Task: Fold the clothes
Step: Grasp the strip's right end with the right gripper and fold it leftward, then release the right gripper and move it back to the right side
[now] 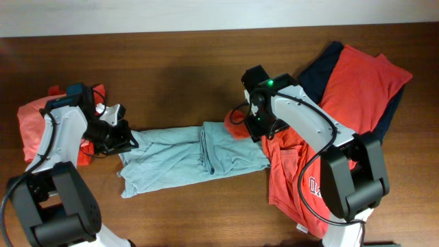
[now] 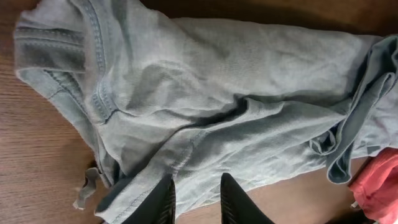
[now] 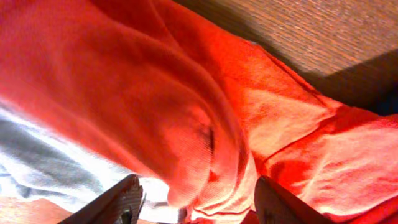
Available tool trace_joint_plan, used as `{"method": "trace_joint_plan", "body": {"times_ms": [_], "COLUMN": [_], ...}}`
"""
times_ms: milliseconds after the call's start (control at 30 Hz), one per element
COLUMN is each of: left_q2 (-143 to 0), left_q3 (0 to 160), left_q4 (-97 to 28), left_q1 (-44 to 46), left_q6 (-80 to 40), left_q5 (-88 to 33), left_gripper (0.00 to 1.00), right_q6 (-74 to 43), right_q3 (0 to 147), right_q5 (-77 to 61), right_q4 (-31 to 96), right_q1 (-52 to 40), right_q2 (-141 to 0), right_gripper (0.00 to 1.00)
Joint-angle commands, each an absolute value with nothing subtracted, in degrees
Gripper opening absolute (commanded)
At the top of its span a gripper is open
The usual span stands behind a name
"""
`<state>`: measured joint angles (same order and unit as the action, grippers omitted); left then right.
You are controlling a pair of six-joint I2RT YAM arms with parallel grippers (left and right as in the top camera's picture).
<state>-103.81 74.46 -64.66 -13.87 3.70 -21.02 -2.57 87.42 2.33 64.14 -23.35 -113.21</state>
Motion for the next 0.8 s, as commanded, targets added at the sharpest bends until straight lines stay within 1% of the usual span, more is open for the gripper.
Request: {"method": "trace_joint_plan", "body": {"times_ms": [0, 100, 167, 267, 300, 333, 367, 500, 600, 633, 767], "left_q2": [-102.5, -102.5, -102.5, -102.5, -102.5, -102.5, -102.5, -102.5, -102.5, -102.5, -102.5], "left_q3": [74.4, 74.4, 74.4, 74.4, 74.4, 74.4, 74.4, 74.4, 74.4, 74.4, 74.4], "left_q4": [-64.7, -64.7, -64.7, -64.7, -64.7, -64.8, -64.7, -64.8, -64.8, -64.9, -64.9], "left_q1": [-13.6, -13.6, -13.6, -13.6, -13.6, -13.6, -13.6, -13.6, -13.6, -13.6, -13.6], "left_q6": [4.8, 4.8, 4.8, 4.8, 4.8, 4.8, 4.8, 4.8, 4.8, 4.8, 4.8], "left_q5": [-21.2, -21.2, -21.2, -21.2, -21.2, -21.2, -21.2, -21.2, -21.2, -21.2, -21.2], "left_gripper": [0.25, 0.25, 0.25, 0.25, 0.25, 0.25, 0.25, 0.25, 0.25, 0.25, 0.25], "right_q6": [-0.8, -0.8, -0.8, -0.8, -0.8, -0.9, -1.0, -11.7, -18.1, -21.1, -22.0], "right_q3": [88.3, 88.3, 88.3, 88.3, 88.3, 88.3, 88.3, 88.5, 89.6, 91.2, 95.3], "right_q5": [2.2, 2.2, 2.2, 2.2, 2.2, 2.4, 2.4, 11.2, 20.8, 25.4, 24.9], "right_q4": [64.3, 64.3, 64.2, 64.1, 64.1, 64.1, 64.2, 66.7, 70.2, 72.5, 74.9], "right_q1": [-23.6, -23.6, -23.6, -23.5, -23.5, -23.3, -23.1, -18.4, -11.9, -6.0, 6.0], "right_q2": [-112.9, -114.1, -115.0, -115.8, -115.8, -115.8, -115.8, -114.3, -111.3, -108.8, -104.7], "right_gripper": [0.65, 0.64, 0.58, 0.28, 0.22, 0.11, 0.04, 0.04, 0.04, 0.04, 0.04]}}
